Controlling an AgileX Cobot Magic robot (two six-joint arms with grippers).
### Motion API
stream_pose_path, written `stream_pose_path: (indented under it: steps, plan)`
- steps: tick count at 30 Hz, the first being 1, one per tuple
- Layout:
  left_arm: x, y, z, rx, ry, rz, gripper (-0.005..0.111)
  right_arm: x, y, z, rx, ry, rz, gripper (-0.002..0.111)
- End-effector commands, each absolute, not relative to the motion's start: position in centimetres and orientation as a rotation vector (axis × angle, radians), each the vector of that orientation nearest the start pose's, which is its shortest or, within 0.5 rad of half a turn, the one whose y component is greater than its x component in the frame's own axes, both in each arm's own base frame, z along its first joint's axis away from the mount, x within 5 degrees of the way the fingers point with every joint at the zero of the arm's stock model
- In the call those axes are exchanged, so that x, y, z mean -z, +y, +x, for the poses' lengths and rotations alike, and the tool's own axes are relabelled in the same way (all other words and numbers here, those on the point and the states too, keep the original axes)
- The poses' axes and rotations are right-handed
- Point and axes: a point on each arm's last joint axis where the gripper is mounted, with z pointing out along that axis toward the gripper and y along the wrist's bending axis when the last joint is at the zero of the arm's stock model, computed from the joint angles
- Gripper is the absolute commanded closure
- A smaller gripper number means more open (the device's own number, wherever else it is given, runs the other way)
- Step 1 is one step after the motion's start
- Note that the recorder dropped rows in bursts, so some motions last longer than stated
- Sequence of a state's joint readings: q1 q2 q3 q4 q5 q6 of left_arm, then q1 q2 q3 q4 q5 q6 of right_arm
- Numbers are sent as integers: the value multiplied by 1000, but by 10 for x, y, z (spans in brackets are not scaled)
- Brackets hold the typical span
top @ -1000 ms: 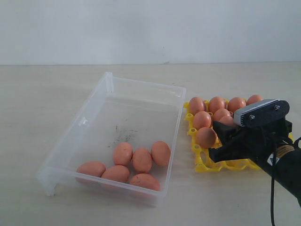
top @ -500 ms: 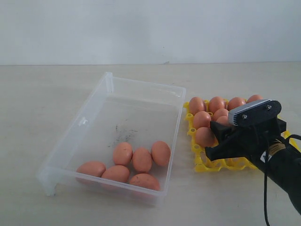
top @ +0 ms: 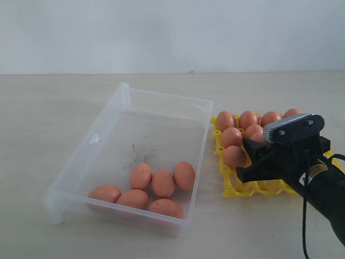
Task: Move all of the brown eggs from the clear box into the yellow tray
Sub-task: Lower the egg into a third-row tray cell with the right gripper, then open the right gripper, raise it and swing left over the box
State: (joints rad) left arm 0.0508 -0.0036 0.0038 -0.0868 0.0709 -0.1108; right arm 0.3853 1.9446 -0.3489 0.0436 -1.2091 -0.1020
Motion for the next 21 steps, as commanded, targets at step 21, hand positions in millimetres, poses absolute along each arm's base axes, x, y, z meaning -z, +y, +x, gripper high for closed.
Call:
stream_pose_path:
  steps: [21]
  plan:
    - [-207, 2, 56, 125, 1542, -186, 103, -163, 122, 224, -555, 1546, -582, 51]
